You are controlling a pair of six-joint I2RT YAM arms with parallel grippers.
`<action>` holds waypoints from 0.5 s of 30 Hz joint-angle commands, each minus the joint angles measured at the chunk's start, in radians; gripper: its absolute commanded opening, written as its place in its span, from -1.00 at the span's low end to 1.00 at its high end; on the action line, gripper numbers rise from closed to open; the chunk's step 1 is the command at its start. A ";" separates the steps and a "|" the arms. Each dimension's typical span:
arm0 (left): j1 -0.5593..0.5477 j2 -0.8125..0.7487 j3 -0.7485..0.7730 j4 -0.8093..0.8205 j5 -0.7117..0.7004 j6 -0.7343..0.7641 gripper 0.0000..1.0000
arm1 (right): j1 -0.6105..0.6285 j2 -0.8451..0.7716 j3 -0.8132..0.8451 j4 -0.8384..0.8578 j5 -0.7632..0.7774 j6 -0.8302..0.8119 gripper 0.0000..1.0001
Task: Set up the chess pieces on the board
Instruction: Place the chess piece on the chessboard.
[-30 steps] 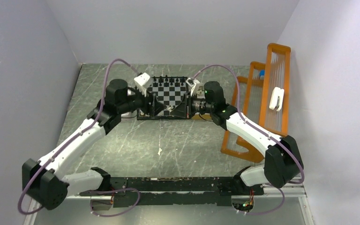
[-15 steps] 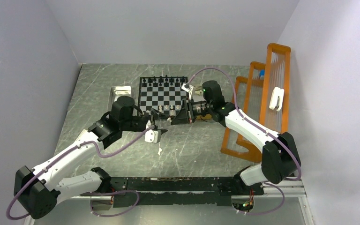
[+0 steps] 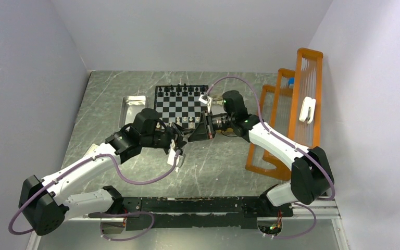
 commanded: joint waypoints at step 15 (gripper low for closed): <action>-0.011 0.007 0.024 -0.006 -0.066 -0.073 -0.62 | 0.021 -0.042 0.030 0.009 0.136 0.040 -0.64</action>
